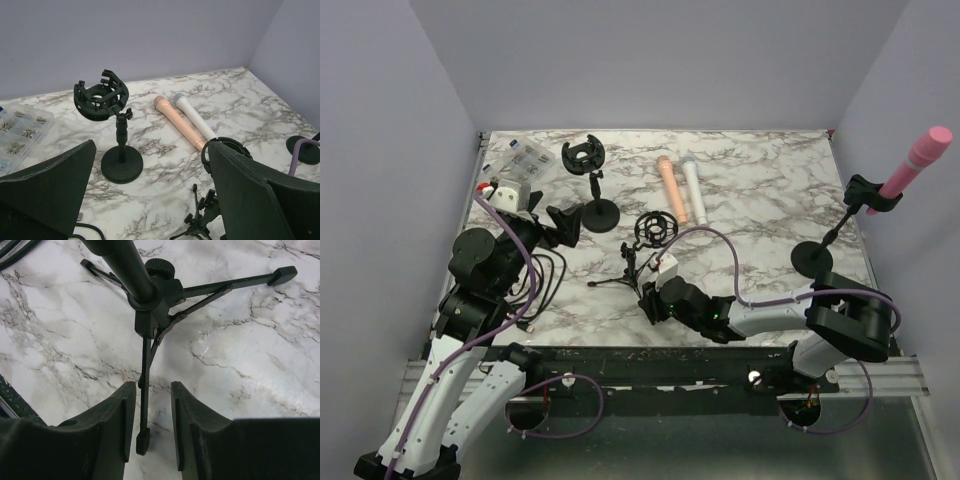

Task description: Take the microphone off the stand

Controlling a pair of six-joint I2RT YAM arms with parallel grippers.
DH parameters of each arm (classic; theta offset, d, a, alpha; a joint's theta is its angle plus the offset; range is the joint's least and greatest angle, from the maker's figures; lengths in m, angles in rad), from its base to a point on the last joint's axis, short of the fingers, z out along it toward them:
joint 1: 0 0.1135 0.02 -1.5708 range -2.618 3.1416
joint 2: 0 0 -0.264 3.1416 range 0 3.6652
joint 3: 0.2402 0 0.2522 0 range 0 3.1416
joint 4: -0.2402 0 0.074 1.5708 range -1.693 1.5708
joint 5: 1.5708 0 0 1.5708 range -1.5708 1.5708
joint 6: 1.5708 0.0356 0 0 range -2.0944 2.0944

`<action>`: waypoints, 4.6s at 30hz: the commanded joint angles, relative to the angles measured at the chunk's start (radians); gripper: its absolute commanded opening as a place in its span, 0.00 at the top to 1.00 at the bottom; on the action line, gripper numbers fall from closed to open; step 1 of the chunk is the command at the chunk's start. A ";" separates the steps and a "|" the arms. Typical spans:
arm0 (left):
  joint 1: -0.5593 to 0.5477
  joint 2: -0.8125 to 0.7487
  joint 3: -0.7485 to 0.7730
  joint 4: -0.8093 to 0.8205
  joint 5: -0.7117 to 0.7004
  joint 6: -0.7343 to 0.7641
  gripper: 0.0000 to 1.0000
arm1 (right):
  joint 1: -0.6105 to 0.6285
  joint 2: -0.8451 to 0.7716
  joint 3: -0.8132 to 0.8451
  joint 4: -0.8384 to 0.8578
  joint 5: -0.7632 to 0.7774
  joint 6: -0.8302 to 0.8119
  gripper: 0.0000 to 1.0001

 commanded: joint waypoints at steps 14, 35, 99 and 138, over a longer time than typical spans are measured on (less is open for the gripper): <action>-0.014 0.012 -0.020 0.026 -0.064 0.008 0.02 | 0.014 0.240 0.185 0.189 0.071 -0.187 0.80; -0.015 -0.021 -0.027 0.029 -0.093 0.008 0.03 | -0.006 0.433 0.483 0.056 0.148 -0.262 0.76; -0.115 -0.055 -0.007 0.008 -0.076 -0.021 0.02 | -0.813 -0.443 0.598 -0.299 0.948 -0.609 0.14; -0.156 0.011 -0.014 0.010 -0.063 -0.034 0.01 | -0.989 -0.498 0.568 -0.329 0.889 -0.560 0.14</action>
